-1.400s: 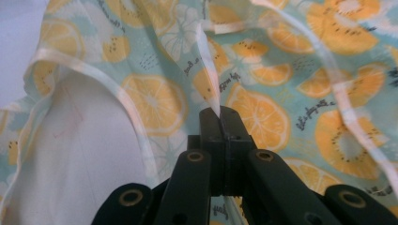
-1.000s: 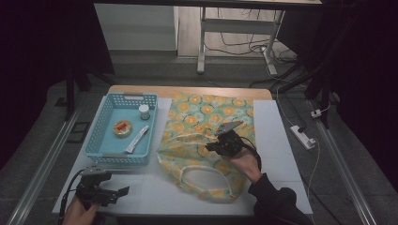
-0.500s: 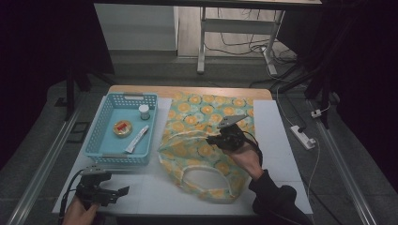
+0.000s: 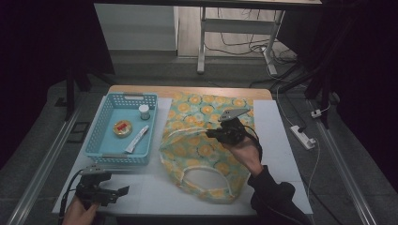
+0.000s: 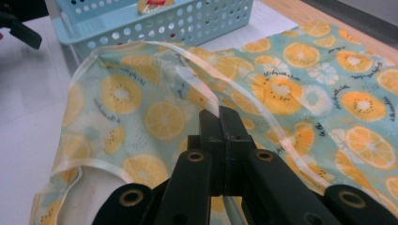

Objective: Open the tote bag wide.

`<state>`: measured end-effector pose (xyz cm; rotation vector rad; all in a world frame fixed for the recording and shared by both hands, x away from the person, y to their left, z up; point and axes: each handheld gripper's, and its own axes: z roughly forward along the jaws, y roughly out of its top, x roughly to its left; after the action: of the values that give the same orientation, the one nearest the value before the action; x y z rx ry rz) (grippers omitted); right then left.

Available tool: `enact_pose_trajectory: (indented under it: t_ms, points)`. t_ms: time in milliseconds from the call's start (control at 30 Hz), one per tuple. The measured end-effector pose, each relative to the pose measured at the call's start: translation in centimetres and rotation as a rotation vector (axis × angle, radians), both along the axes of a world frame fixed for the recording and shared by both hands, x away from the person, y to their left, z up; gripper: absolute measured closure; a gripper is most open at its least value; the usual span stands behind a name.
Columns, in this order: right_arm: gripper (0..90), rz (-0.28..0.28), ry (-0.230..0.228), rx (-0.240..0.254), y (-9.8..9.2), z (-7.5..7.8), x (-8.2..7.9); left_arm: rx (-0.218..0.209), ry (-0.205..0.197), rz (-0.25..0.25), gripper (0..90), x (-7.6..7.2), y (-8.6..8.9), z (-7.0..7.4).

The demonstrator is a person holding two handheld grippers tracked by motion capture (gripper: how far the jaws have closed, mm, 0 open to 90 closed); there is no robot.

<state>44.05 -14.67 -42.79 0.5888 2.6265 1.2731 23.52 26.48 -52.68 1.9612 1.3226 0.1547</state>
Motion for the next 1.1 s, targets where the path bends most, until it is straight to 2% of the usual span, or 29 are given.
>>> enact_pose_trajectory:
  t_ms: [533, 1100]
  points:
    - [90.0, -0.026, -0.011, 0.049, 0.2, 1.9, 1.2, -0.005, 0.001, 0.003, 1.0, 0.0, 0.1, 0.0]
    - [90.0, -0.048, 0.028, 0.091, 0.6, 3.0, 2.6, -0.009, 0.006, 0.004, 0.9, 0.0, 0.1, 0.0]
